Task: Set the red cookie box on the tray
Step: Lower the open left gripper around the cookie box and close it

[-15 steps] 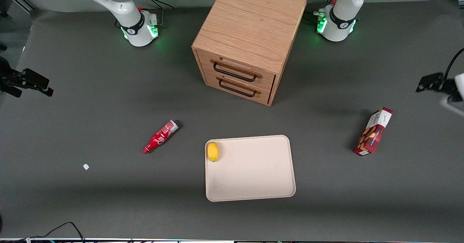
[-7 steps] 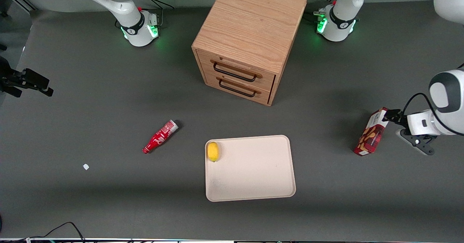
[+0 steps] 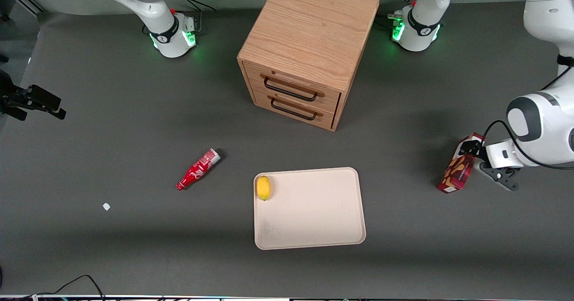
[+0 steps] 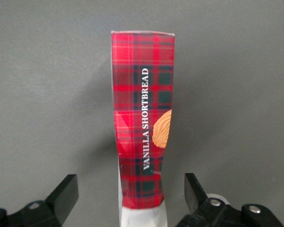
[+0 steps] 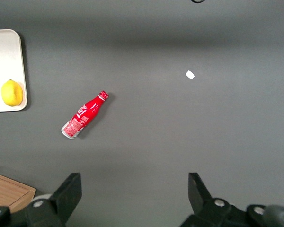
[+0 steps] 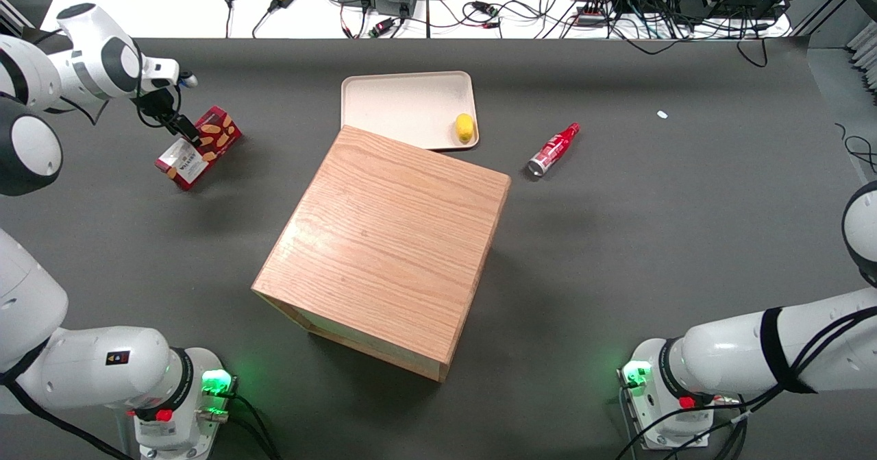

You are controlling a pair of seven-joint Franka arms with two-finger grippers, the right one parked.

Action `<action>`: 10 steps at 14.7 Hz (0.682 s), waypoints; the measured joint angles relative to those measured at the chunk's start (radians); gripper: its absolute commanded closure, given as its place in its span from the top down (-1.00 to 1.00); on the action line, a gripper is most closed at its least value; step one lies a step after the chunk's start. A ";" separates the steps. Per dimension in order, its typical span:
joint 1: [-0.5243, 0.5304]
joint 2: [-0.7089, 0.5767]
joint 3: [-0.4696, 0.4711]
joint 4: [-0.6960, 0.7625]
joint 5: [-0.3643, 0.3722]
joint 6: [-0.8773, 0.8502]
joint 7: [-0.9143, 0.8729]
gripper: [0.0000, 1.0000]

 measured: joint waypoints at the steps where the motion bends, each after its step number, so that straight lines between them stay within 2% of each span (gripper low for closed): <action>1: 0.000 0.006 -0.001 0.000 -0.005 0.006 0.000 1.00; 2: 0.000 0.009 -0.002 0.000 -0.012 0.009 0.000 0.83; 5: 0.000 0.015 -0.004 -0.001 -0.044 0.024 0.000 -0.13; 6: 0.000 0.018 -0.004 -0.001 -0.054 0.027 0.000 -0.49; 7: 0.000 0.021 -0.004 -0.001 -0.059 0.033 0.000 -0.99; 10: 0.000 0.028 -0.005 -0.001 -0.063 0.044 0.000 -1.00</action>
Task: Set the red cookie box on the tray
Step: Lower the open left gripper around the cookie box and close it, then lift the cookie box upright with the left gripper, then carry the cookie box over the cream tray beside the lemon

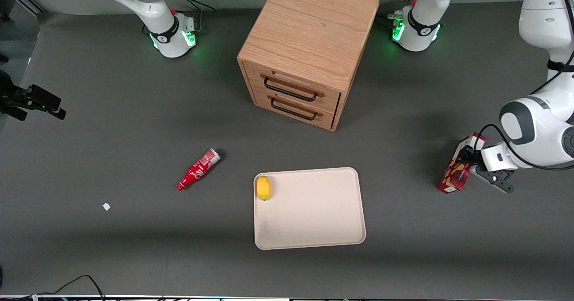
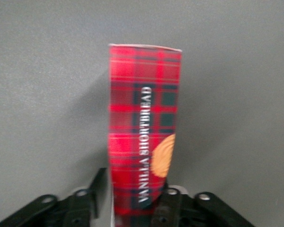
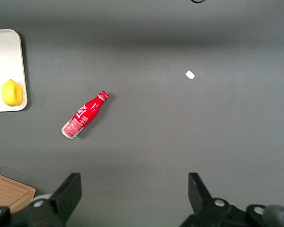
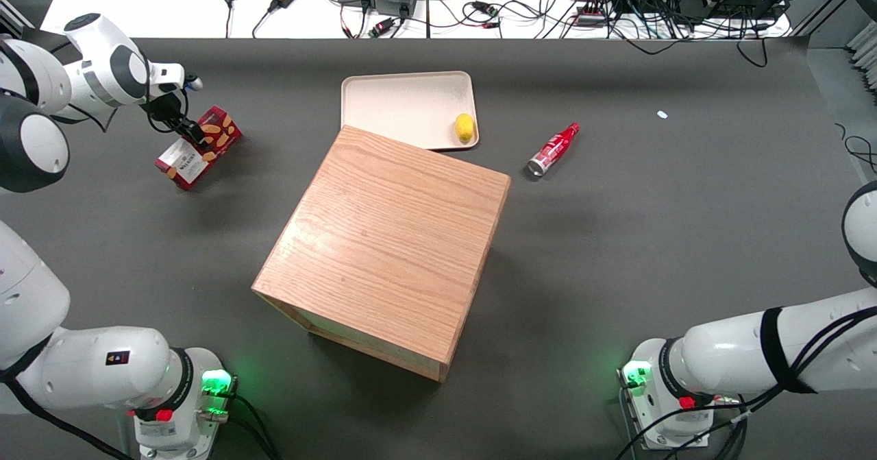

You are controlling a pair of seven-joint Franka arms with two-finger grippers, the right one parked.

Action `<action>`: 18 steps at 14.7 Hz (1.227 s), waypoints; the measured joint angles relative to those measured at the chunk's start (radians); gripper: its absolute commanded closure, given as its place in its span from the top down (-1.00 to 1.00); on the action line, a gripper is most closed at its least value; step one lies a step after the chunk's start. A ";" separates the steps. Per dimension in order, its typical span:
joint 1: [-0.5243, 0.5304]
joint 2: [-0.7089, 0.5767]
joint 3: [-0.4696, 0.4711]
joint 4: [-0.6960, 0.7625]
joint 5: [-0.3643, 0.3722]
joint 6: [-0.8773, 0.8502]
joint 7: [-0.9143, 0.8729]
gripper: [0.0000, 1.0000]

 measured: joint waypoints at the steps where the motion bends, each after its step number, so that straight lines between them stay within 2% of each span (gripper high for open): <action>1: 0.000 0.000 0.000 0.000 0.000 0.002 0.000 -1.00; 6: 0.000 -0.001 0.000 0.009 -0.002 -0.001 0.000 -1.00; 8: 0.000 -0.006 0.001 0.048 -0.004 -0.059 -0.001 -1.00; 13: 0.000 -0.071 0.028 0.258 0.002 -0.378 -0.071 -1.00; 16: 0.000 -0.144 0.020 0.381 0.080 -0.576 -0.238 -1.00; 18: -0.001 -0.193 -0.032 0.455 0.125 -0.701 -0.380 -1.00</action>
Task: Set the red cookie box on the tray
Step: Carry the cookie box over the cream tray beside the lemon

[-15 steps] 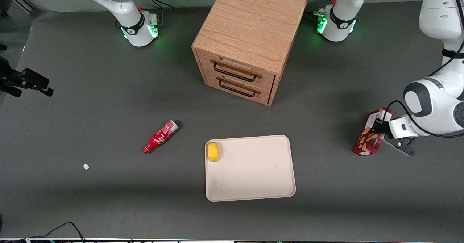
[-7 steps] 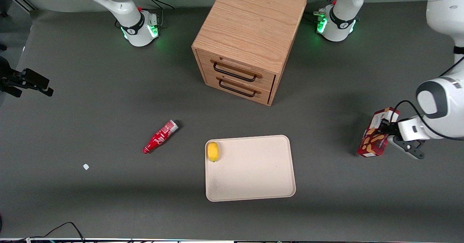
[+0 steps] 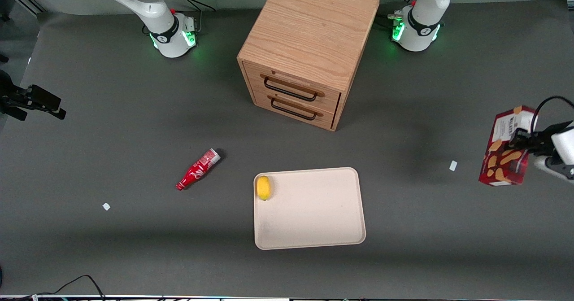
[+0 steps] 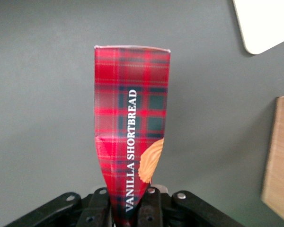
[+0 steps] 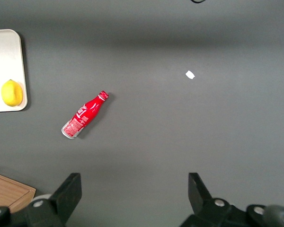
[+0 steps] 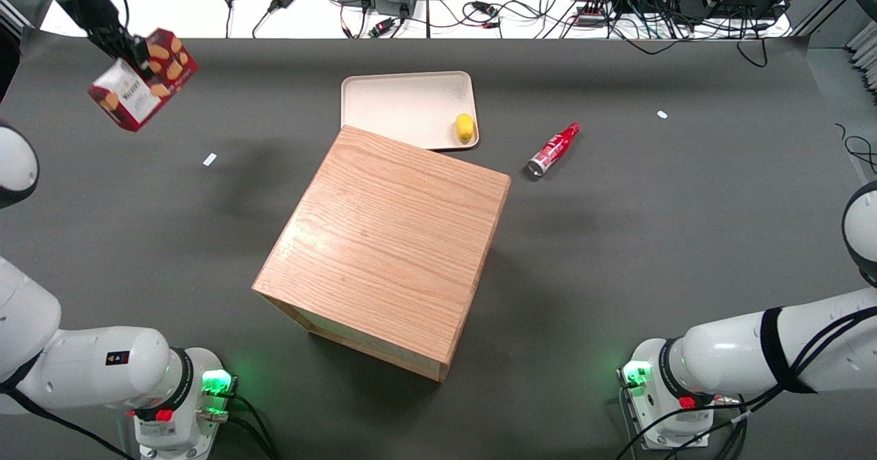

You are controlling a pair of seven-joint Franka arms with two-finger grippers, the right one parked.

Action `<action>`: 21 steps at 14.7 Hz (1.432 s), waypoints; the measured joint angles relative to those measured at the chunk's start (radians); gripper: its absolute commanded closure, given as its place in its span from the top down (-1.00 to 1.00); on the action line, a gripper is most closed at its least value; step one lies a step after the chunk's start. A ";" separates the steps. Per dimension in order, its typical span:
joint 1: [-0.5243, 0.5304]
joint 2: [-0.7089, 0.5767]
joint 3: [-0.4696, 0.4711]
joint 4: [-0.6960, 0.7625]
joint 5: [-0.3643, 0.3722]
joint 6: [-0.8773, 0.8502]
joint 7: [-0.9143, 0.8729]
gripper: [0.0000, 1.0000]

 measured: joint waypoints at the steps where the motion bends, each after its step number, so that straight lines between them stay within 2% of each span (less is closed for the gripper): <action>1: -0.002 -0.017 -0.035 0.041 0.015 -0.060 -0.080 -1.00; 4: -0.007 -0.027 -0.148 0.136 0.035 -0.150 -0.332 -1.00; 8: -0.013 0.002 -0.356 0.150 0.086 -0.133 -0.665 -1.00; 12: -0.015 0.096 -0.475 0.148 0.107 0.047 -0.875 -1.00; 17: -0.021 0.274 -0.622 0.145 0.282 0.282 -1.113 -1.00; 21: -0.027 0.378 -0.641 0.119 0.356 0.445 -1.137 -1.00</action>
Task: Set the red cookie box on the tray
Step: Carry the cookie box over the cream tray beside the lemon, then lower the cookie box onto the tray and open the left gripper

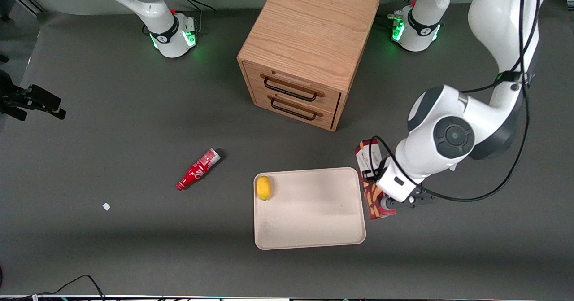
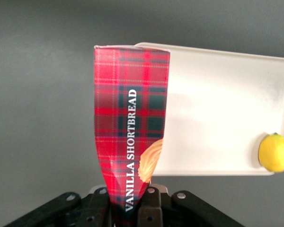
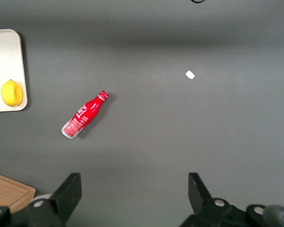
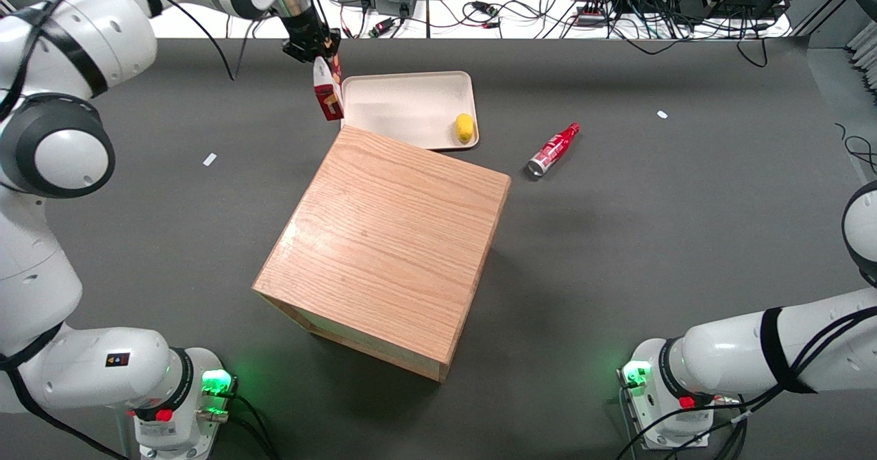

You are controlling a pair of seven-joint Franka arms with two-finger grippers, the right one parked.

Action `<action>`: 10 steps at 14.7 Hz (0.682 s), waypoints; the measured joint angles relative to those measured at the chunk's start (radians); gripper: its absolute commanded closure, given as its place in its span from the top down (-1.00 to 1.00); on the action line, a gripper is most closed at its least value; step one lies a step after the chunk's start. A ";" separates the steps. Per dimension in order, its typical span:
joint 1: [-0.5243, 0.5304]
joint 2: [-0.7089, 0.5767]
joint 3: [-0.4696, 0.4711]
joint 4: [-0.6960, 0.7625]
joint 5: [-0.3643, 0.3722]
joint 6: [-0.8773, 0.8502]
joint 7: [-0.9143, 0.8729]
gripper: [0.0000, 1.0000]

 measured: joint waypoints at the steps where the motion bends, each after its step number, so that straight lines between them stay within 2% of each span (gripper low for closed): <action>1: -0.003 0.023 -0.001 -0.014 0.030 0.040 -0.001 -1.00; 5: -0.026 0.135 -0.003 -0.054 0.229 0.182 -0.113 -1.00; 7: -0.037 0.182 -0.004 -0.056 0.273 0.221 -0.146 -1.00; 10: -0.046 0.201 -0.005 -0.056 0.298 0.253 -0.157 -1.00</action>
